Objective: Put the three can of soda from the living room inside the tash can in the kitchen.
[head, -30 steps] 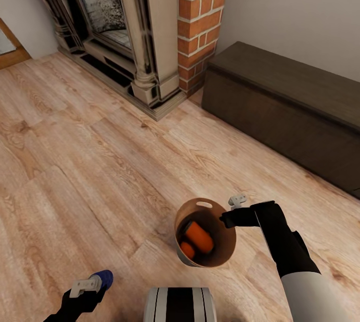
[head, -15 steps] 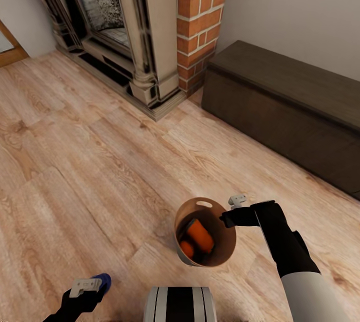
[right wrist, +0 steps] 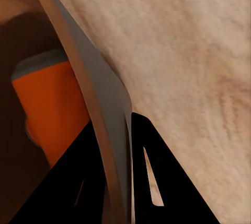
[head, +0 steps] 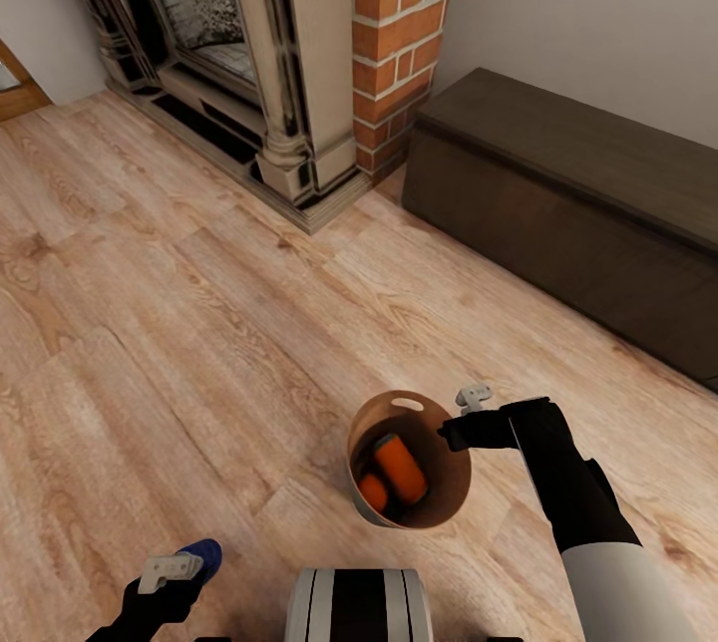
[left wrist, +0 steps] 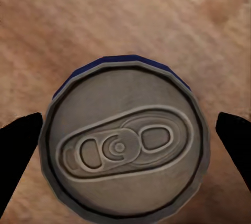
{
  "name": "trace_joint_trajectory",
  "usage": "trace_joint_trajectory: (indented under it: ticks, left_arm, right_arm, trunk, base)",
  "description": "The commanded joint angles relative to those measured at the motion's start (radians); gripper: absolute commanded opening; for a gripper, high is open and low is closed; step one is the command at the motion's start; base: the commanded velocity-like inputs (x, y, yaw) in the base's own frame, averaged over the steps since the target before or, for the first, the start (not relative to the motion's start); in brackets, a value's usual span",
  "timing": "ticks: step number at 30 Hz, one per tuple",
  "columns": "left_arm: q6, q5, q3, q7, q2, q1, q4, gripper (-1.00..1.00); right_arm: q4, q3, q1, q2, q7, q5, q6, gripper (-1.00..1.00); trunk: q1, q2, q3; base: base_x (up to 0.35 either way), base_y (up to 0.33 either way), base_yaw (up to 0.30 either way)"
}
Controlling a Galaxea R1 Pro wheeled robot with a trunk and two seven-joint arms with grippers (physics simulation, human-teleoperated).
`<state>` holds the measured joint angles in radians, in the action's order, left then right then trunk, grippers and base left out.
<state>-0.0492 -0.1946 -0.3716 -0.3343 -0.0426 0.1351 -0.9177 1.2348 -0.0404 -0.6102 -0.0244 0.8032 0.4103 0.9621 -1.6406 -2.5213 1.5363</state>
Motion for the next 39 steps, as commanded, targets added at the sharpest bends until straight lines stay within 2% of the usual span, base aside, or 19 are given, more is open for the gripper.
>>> trace_joint_trajectory:
  ticks: [1, 9, 39]
  left_arm:
    - [0.0, 0.0, 0.0, 0.0, -0.001, 0.0, 0.001, -1.0]
    - [0.011, 0.002, -0.001, 0.003, 0.0, 0.001, 0.007, -1.0]
    - [0.012, 0.0, -0.001, 0.004, 0.001, 0.001, 0.0, -1.0]
  right_arm:
    - [-0.025, -0.001, 0.0, 0.001, 0.002, -0.024, -0.002, -1.0]
    - [-0.025, -0.001, 0.001, 0.001, 0.002, -0.024, -0.002, -1.0]
    - [-0.025, -0.001, 0.0, 0.003, 0.002, -0.024, 0.0, -1.0]
  trunk:
    - [0.0, 0.0, 0.0]
    - [0.0, 0.0, 0.0]
    - [0.013, 0.007, -0.116]
  base:
    - [0.0, 0.0, 0.0]
    - [0.0, 0.0, 0.0]
    - [0.0, 0.0, 0.0]
